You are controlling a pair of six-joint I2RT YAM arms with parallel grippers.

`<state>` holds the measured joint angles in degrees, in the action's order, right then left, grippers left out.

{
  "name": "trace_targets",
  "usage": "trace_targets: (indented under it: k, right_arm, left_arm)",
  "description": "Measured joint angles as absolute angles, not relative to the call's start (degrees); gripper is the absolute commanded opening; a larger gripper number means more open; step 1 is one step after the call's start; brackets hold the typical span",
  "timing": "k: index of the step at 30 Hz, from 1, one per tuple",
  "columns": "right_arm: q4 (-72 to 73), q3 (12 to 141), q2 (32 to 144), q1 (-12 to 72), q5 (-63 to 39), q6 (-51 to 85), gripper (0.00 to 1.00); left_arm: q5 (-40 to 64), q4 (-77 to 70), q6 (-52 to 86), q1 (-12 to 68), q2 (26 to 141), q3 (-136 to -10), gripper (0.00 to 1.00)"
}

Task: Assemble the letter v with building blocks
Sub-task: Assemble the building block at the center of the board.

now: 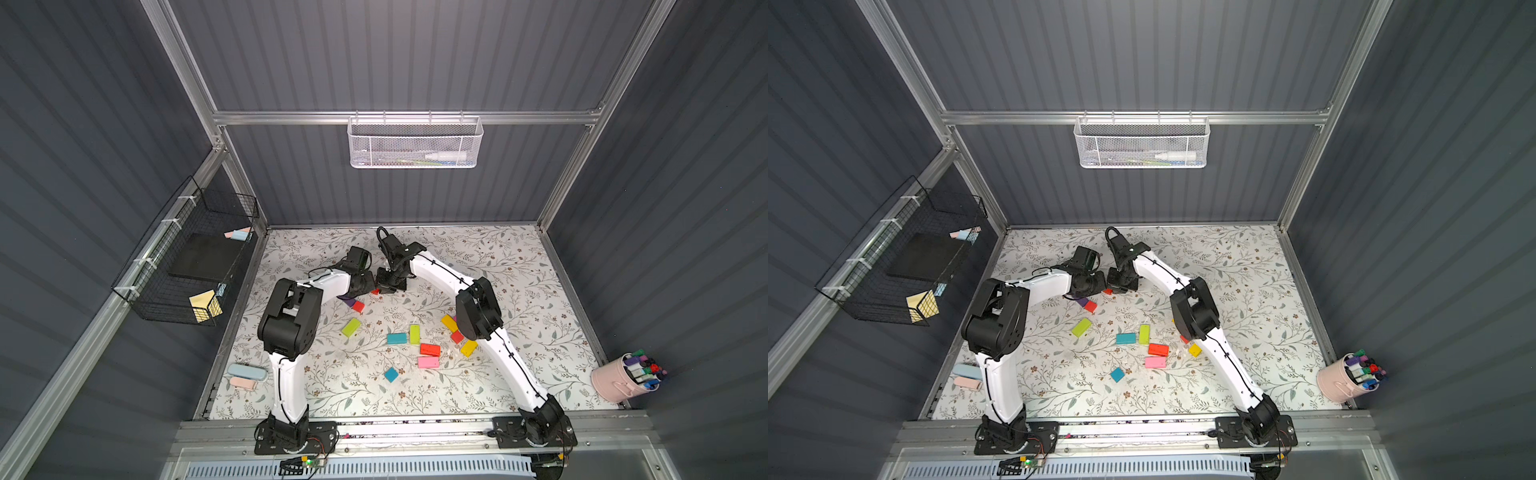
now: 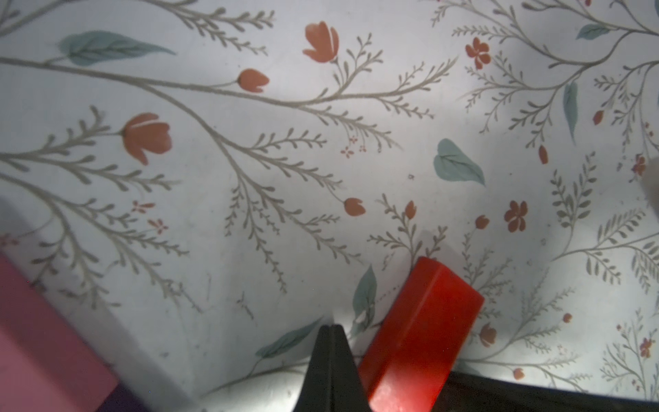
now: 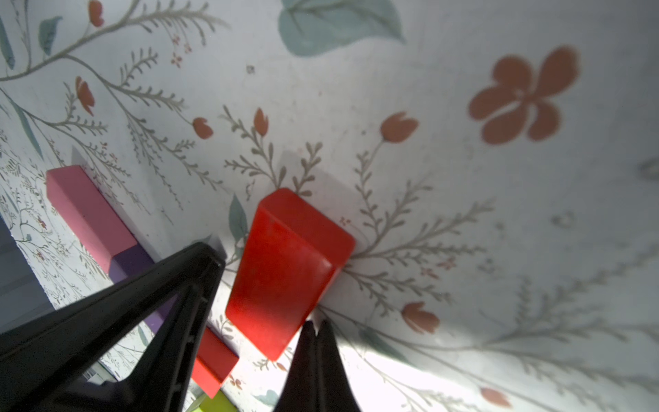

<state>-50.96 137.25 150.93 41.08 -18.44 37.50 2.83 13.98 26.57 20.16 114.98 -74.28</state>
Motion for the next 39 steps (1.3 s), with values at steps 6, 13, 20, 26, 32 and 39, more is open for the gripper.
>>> trace_targets:
  k: [6, 13, 20, 26, 32, 39]
  right_arm:
    - [-49.3, 128.8, 144.1, 41.4, -15.5, 36.9, 0.00]
    - [-47.7, 130.3, 139.5, 38.7, -16.7, 34.0, 0.00]
    - [-48.9, 143.4, 147.5, 32.8, -21.3, 32.4, 0.00]
    - [-49.5, 148.0, 154.5, 31.6, -25.8, 33.6, 0.00]
    - [-49.2, 148.0, 157.2, 32.9, -28.5, 36.6, 0.00]
    - [-46.8, 148.0, 158.7, 34.1, -29.7, 39.7, 0.00]
  left_arm:
    - [4.6, 14.3, 29.3, 20.7, 114.2, -74.4, 0.00]
    - [5.6, 12.9, 32.9, 19.7, 108.2, -76.1, 0.04]
    - [5.8, 11.7, 34.7, 12.5, 100.3, -74.7, 0.08]
    - [6.7, 12.2, 34.2, 11.8, 95.9, -73.0, 0.09]
    - [7.1, 14.2, 33.4, 12.3, 92.0, -72.2, 0.09]
    - [7.1, 15.7, 32.8, 12.3, 89.2, -72.1, 0.09]
